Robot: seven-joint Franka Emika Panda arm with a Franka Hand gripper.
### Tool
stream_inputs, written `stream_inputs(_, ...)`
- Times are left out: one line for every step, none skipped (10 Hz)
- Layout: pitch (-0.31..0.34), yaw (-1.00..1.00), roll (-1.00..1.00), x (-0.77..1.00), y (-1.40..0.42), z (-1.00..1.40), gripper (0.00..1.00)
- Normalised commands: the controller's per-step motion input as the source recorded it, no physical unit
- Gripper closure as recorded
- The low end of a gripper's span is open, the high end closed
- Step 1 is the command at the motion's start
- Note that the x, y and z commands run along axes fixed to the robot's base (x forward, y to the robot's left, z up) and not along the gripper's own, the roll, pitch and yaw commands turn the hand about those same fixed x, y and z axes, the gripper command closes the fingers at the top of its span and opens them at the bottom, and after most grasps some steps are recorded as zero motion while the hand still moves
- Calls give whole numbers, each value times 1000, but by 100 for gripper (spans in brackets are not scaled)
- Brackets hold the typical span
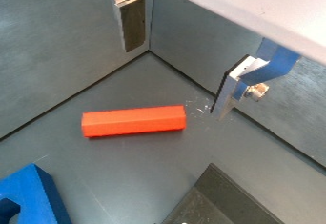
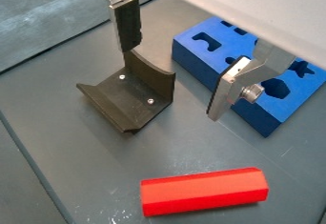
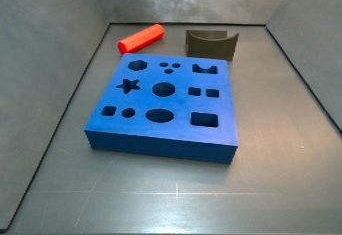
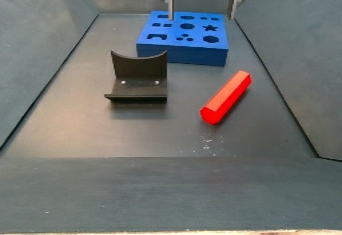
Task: Pick up the hexagon object. Move up. Place the hexagon object on the fixture. Regrasp the hexagon object. Move to above the board. Insert the hexagon object.
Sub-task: Pick up the hexagon object.
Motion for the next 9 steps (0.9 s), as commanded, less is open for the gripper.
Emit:
stream_inputs(0,-111,-50,206,0,-57,0)
stream_inputs(-69,-26,-149,111,-46,-260,0)
stream_inputs(-50,-911,-126,-120,-37,-657,0)
stream_inputs(-124,-1000,-60,-60,-37,-597,0)
stream_inputs(-126,-1000,-63,-66,-40,-603,0)
stream_inputs(-49,-806,-131,-111,-157,-609,0)
stream_inputs(-29,0,0,-83,0,-31,0)
stream_inputs(-56,0,0,-120,-63,-209,0)
stream_inputs(-43,-120,-43,-926,-351,-383,0)
